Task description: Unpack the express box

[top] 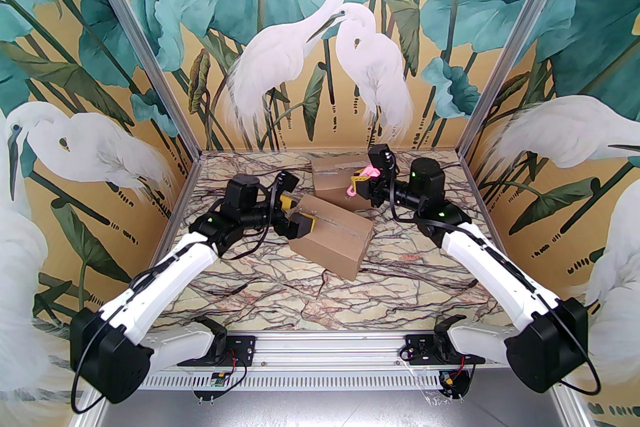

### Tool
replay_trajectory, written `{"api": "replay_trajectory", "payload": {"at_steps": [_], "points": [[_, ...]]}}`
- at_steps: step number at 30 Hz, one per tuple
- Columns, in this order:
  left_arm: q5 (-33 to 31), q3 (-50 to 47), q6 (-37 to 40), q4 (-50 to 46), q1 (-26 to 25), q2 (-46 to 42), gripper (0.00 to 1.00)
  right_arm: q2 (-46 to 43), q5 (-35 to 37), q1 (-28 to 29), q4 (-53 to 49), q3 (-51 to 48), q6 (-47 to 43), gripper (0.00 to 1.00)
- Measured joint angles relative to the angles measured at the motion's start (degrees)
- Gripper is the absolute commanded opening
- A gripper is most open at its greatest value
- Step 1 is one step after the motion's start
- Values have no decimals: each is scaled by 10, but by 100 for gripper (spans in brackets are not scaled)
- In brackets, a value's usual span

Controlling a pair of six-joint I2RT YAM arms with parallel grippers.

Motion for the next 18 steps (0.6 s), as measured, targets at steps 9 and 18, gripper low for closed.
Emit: {"api": "replay_trajectory", "payload": {"at_steps": [9,18], "points": [[-40,-61,-183,-11,0,-29,99,15,128,0,-29,-11,-17,0],[-34,-61,-228,9,1,2,100,57,151,1,-35,-15,-10,0]]}}
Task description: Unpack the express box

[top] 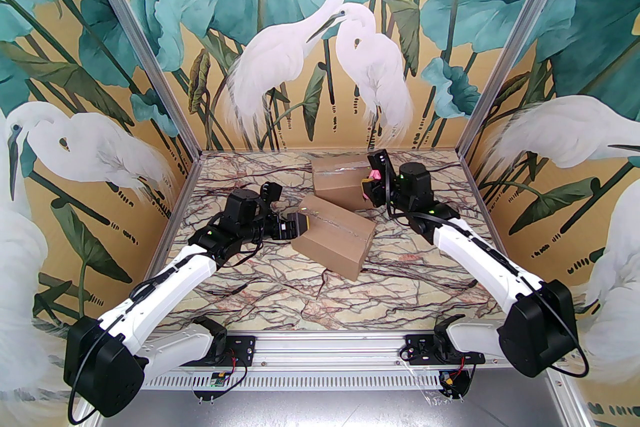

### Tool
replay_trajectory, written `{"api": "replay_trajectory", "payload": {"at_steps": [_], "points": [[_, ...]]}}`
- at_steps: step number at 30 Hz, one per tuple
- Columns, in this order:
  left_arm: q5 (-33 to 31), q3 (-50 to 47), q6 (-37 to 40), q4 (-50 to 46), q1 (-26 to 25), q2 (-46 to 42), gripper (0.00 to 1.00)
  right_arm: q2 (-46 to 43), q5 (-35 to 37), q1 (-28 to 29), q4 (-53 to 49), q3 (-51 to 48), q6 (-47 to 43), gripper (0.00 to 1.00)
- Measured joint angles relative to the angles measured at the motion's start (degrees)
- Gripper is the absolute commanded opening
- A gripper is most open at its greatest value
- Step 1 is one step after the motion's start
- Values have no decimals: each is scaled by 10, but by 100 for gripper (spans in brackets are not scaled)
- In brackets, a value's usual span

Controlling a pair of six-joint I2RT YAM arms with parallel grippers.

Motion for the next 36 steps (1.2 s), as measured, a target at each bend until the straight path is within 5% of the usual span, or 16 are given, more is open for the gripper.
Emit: {"api": "replay_trajectory", "payload": {"at_steps": [25,36], "points": [[-2,224,147,-20,12,239,99,-39,153,114,-64,-44,97,0],[-89,134,89,-134,26,49,100,-18,182,110,-77,-43,82,0]]}}
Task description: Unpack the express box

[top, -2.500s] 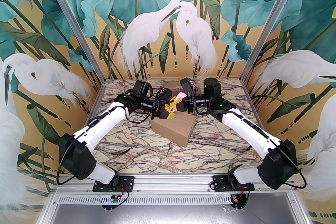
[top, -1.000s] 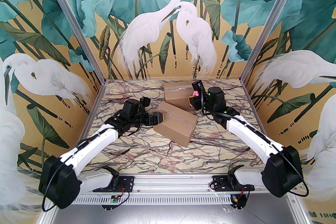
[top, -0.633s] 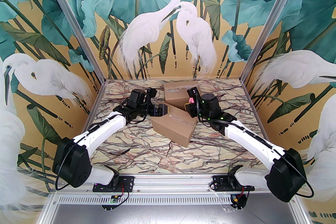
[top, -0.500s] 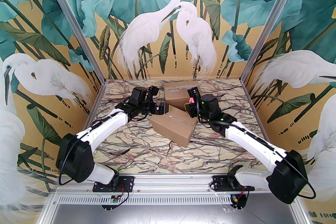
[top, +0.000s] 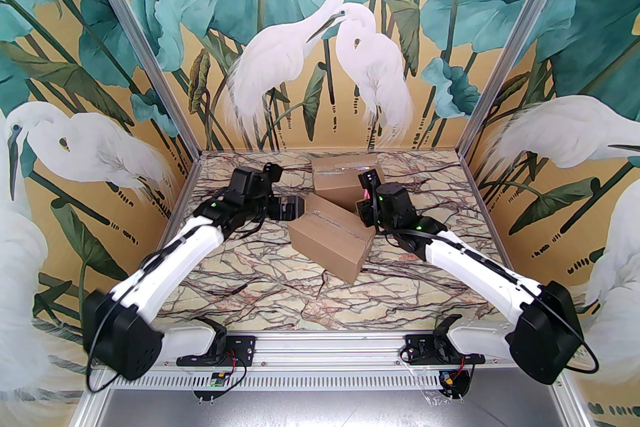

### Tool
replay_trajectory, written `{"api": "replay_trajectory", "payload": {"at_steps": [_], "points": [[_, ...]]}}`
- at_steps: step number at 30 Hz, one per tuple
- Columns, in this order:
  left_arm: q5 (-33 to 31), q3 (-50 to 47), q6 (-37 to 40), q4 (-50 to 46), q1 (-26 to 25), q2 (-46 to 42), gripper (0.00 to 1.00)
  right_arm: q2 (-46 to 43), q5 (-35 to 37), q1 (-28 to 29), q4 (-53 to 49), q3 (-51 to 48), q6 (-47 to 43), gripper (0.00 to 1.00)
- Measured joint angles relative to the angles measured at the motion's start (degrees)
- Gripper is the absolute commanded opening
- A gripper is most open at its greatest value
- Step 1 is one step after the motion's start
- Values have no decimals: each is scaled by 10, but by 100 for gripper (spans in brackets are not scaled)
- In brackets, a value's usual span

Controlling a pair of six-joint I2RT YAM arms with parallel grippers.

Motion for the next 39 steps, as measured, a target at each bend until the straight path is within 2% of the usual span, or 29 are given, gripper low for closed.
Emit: {"api": "replay_trajectory", "payload": {"at_steps": [3,7,12,18,30,39], "points": [[11,-46,-50,-5,-2,-33,99,5,0,0,-3,0,0,0],[36,-82,-98,-11,-28,-23,100,5,-2,0,-12,8,0,0],[69,-84,-123,0,-56,11,100,5,-2,0,-15,10,3,0],[74,-78,-127,52,-58,46,100,5,-2,0,-17,10,9,0],[63,1,-24,60,-40,113,100,-8,3,0,-34,24,15,0],[23,79,79,-27,-35,107,99,-68,42,0,-47,29,-9,0]]}}
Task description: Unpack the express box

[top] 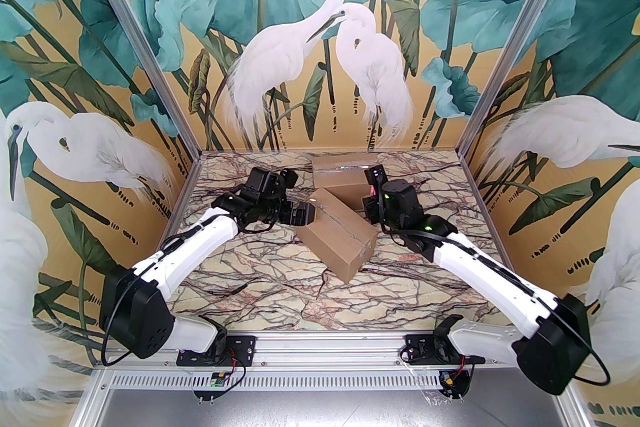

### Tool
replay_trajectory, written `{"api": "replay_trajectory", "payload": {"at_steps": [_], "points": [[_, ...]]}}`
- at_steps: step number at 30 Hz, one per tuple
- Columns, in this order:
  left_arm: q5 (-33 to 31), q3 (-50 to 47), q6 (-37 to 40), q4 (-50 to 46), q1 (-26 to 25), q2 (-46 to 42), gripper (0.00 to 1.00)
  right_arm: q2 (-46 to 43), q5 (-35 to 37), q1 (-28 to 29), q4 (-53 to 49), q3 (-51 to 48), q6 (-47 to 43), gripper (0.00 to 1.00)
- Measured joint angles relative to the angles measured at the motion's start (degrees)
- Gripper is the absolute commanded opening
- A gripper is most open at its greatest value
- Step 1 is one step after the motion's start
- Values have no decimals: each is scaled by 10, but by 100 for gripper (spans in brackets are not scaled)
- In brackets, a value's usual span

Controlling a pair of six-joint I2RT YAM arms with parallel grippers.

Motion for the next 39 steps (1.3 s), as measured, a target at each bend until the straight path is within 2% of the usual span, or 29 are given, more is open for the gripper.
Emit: {"api": "replay_trajectory", "payload": {"at_steps": [3,9,13,20,27,39], "points": [[-7,49,33,-16,-9,5,99,-39,-22,0,21,-2,-12,0],[-8,107,61,-18,-24,77,99,-95,-122,1,102,-29,-28,0],[-11,106,65,-26,-27,120,100,-83,-196,1,146,-48,-35,0],[-26,104,65,-27,-27,129,99,-31,-289,1,204,-76,-35,0],[-30,96,64,-23,-27,146,100,-22,-324,1,242,-92,-34,0],[-29,89,63,-9,-27,147,99,-16,-318,1,238,-98,-54,0]]}}
